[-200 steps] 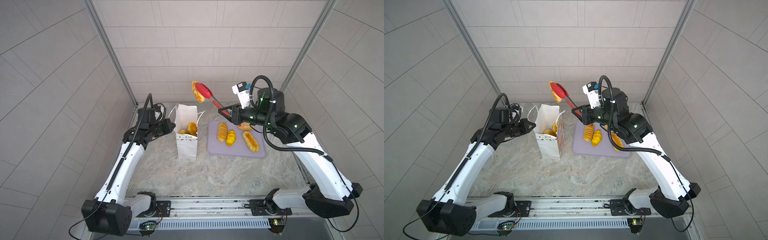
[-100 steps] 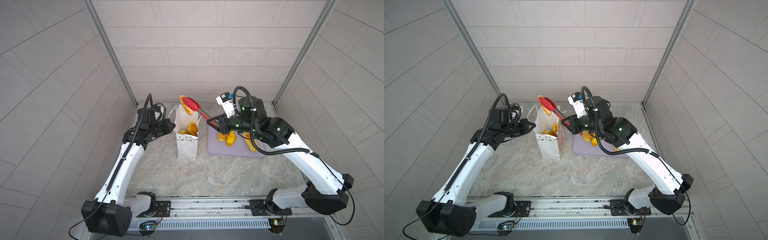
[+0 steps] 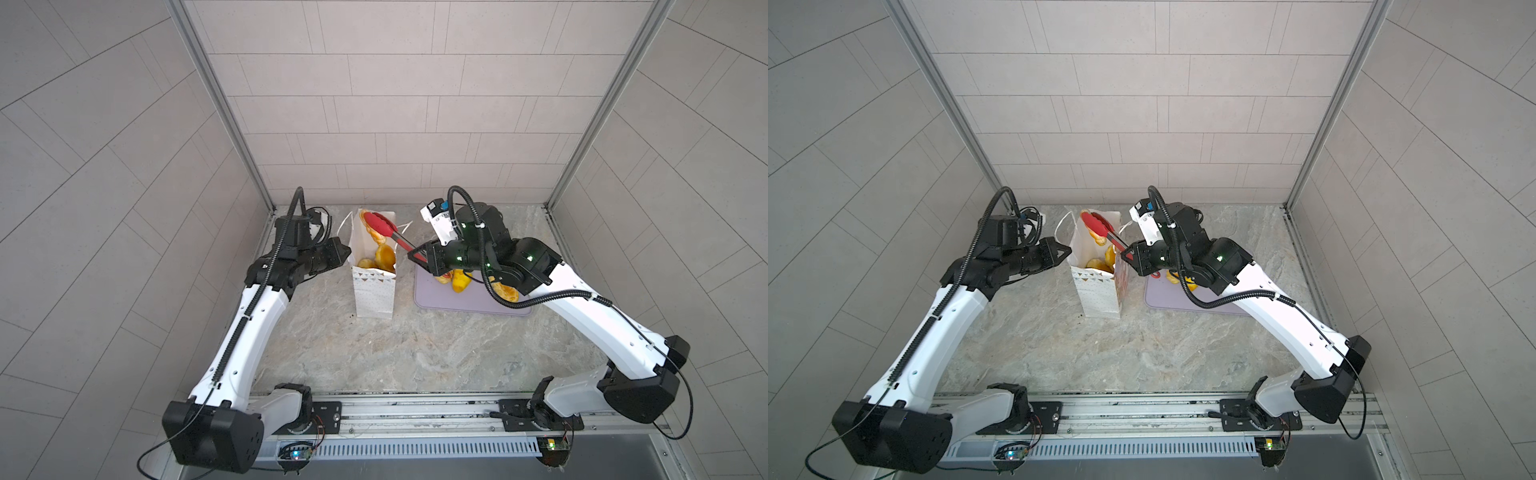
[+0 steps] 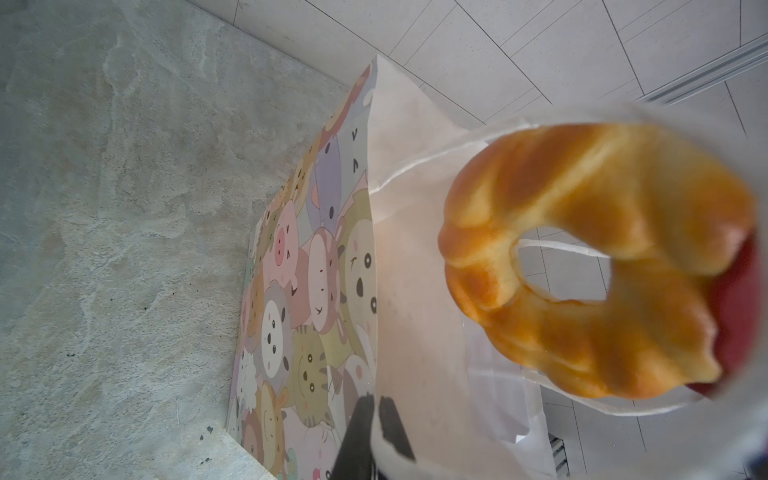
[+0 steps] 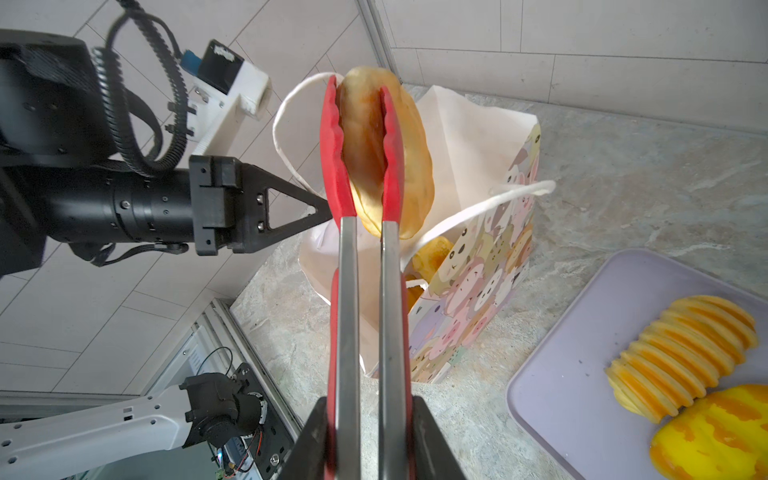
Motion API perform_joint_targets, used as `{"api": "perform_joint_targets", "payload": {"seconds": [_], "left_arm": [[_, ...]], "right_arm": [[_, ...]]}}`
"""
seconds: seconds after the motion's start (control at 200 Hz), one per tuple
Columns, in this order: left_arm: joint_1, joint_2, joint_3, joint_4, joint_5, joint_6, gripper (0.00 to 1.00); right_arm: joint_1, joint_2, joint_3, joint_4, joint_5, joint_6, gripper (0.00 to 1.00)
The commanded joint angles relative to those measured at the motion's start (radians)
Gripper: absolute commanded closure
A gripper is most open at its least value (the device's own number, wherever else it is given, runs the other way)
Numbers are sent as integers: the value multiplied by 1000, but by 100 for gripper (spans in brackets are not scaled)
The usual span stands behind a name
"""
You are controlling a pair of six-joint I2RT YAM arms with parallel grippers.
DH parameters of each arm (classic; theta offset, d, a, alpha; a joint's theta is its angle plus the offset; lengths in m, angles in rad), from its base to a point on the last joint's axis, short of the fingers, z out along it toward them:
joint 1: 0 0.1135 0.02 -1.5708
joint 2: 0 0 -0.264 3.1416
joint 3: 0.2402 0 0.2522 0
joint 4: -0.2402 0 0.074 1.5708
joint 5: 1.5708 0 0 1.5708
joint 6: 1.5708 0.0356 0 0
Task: Place the fake bread into the paper bag
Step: 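Lower the donut into the bag and open the tongs, then raise the empty tongs out of the bag and swing them over the tray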
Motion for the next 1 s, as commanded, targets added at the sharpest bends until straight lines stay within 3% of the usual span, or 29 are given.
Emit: {"api": "perform_joint_targets", "payload": {"seconds": [0.0, 0.29, 0.66, 0.996], "left_arm": [[-4, -26, -9, 1, -1, -4, 92], [-4, -28, -12, 3, -3, -4, 92], [-3, -29, -15, 3, -3, -4, 92], [-4, -32, -17, -1, -4, -2, 92]], "right_arm": [[9, -4, 1, 35, 34, -20, 71], [12, 7, -2, 23, 51, -31, 68], [13, 3, 15, 9, 64, -34, 56], [18, 10, 47, -7, 67, -42, 54]]}}
